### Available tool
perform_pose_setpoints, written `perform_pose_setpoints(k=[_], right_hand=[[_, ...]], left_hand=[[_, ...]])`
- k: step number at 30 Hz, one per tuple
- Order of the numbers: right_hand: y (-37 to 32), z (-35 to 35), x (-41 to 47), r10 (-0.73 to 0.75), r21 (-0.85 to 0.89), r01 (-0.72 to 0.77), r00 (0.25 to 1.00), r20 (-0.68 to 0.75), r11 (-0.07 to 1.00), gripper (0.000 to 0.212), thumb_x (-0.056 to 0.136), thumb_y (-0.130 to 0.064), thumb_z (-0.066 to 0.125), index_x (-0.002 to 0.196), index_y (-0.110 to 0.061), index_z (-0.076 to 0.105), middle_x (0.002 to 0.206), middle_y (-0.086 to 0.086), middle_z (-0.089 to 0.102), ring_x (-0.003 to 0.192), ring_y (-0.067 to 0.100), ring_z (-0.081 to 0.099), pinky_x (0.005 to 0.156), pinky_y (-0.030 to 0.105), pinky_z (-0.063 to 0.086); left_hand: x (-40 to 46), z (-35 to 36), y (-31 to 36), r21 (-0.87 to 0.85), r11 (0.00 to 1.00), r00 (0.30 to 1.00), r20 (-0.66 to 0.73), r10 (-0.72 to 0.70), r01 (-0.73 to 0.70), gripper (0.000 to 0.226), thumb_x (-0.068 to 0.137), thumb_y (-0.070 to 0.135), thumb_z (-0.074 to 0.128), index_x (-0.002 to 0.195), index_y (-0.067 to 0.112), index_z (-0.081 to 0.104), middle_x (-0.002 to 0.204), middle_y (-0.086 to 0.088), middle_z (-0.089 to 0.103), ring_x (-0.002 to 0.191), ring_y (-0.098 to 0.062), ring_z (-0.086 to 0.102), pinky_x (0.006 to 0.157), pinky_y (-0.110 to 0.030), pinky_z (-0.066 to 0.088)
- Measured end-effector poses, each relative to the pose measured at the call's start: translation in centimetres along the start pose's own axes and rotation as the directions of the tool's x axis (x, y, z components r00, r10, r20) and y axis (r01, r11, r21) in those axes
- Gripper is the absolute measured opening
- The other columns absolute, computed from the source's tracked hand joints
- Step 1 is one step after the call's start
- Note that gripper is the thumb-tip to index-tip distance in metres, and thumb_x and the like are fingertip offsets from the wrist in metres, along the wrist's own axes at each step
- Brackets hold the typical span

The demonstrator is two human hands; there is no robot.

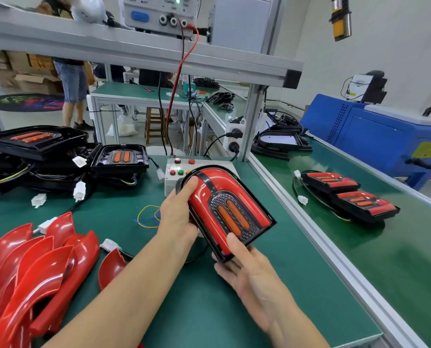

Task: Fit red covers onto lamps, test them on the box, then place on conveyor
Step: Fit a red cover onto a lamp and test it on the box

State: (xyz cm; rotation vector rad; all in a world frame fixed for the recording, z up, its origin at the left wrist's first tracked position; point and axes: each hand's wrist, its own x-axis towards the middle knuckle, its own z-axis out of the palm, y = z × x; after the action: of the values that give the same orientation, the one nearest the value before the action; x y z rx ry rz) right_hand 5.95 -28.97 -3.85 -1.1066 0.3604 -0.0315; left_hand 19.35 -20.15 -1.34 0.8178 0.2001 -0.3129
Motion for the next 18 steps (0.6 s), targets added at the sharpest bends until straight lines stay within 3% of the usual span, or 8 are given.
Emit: perform_pose_setpoints(k=[5, 8, 12, 18], right_hand=[[-0.1, 0.5, 0.7, -0.044, 0.19, 0.042, 0.999, 0.006, 0.981, 0.052, 0.07, -0.014, 0.072, 0.118, 0.004, 0.062, 0.113, 0.022, 0.069, 0.096, 0.029, 0.066, 0.079, 0.035, 0.06], [0.2, 0.1, 0.6, -0.079, 0.156, 0.076, 0.997, 0.008, 0.985, 0.05, 0.072, -0.012, 0.071, 0.118, 0.004, 0.061, 0.113, 0.021, 0.069, 0.095, 0.029, 0.067, 0.077, 0.034, 0.06], [0.5, -0.3, 0.5, -0.11, 0.103, 0.107, 0.994, 0.026, 0.989, 0.055, 0.068, -0.016, 0.075, 0.119, 0.0, 0.062, 0.112, 0.018, 0.07, 0.098, 0.027, 0.067, 0.077, 0.033, 0.059], [0.5, -0.8, 0.6, -0.167, 0.004, 0.167, 0.985, 0.031, 0.986, 0.049, 0.069, -0.015, 0.076, 0.116, -0.004, 0.065, 0.109, 0.016, 0.072, 0.098, 0.028, 0.068, 0.076, 0.031, 0.058]], left_hand=[[-0.6, -0.2, -0.3, 0.042, 0.998, 0.998, 0.054, 0.037, -0.04, 0.012, 0.081, 0.018, 0.072, 0.091, 0.017, 0.065, 0.09, -0.01, 0.072, 0.064, -0.02, 0.07, 0.049, -0.032, 0.054], [-1.0, -0.4, -0.1, 0.102, 0.995, 0.996, 0.087, 0.003, -0.012, 0.025, 0.08, 0.021, 0.071, 0.102, 0.011, 0.064, 0.096, -0.011, 0.072, 0.073, -0.022, 0.07, 0.053, -0.032, 0.056], [-1.3, -0.5, 0.3, 0.115, 0.993, 0.993, 0.118, -0.023, 0.01, 0.043, 0.082, 0.019, 0.069, 0.121, 0.003, 0.06, 0.109, -0.015, 0.07, 0.089, -0.025, 0.067, 0.072, -0.037, 0.055], [-1.2, -0.6, 0.2, 0.133, 0.989, 0.988, 0.147, 0.039, -0.059, 0.026, 0.083, 0.017, 0.068, 0.107, 0.008, 0.065, 0.099, -0.011, 0.071, 0.083, -0.023, 0.067, 0.07, -0.036, 0.056]])
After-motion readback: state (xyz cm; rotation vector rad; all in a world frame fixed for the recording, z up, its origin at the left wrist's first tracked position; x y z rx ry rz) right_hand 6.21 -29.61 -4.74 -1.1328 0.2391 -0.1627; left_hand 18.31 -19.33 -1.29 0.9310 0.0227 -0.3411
